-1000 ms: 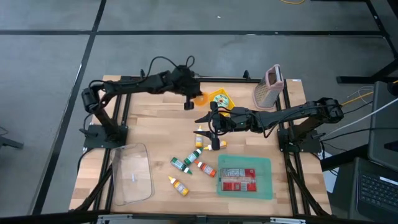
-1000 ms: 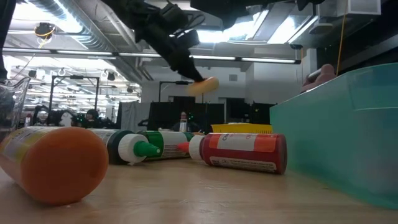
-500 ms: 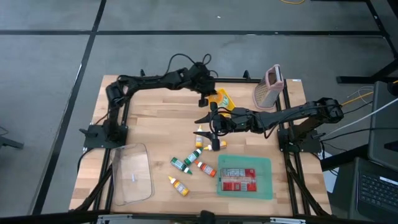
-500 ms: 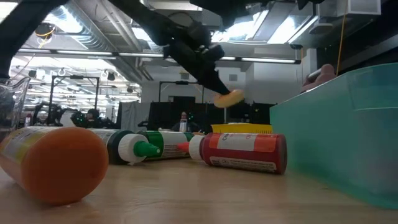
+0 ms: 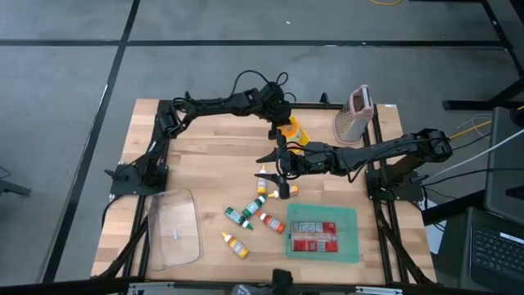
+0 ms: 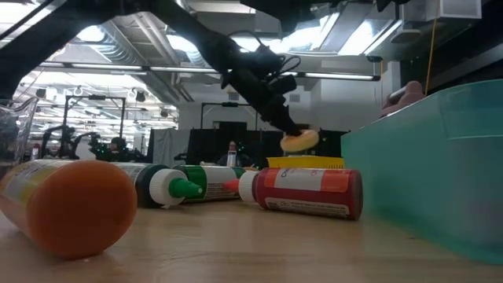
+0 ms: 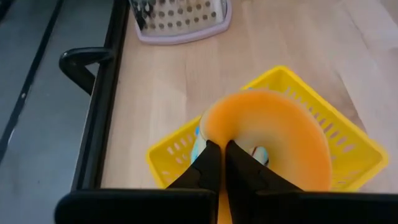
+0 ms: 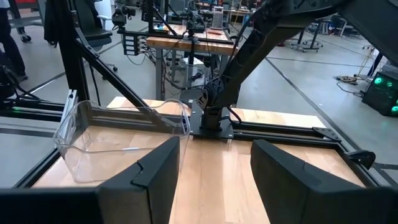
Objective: Pick & Place Food Item
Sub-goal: Stack the orange donut on top of the green donut in the yellow bin, then put the top right yellow food coloring bottle into the transparent bin
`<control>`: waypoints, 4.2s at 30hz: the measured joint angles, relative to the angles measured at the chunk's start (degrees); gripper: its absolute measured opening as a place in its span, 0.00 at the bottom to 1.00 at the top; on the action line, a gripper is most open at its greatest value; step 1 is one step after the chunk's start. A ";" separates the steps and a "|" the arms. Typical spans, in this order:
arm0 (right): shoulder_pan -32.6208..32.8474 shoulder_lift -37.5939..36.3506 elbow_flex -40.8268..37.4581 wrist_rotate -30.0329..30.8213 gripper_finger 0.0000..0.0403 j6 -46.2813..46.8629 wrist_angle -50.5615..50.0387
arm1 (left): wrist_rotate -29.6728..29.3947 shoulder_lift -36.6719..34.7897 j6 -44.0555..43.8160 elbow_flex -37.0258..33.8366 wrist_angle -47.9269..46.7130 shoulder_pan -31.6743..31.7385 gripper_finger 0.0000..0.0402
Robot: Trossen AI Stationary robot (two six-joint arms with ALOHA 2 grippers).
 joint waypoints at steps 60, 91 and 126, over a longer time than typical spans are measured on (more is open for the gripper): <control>0.00 -0.01 0.00 -0.06 0.49 0.83 0.47 | 0.41 2.53 -1.31 0.11 10.43 0.13 0.44; 0.29 -0.02 0.00 -1.55 0.49 0.29 -1.31 | 1.86 -45.16 -4.67 -10.57 -11.05 -8.31 0.39; -3.45 0.65 -0.07 8.39 0.49 32.14 -15.06 | -44.27 -55.78 -29.88 -83.74 64.08 -29.73 0.40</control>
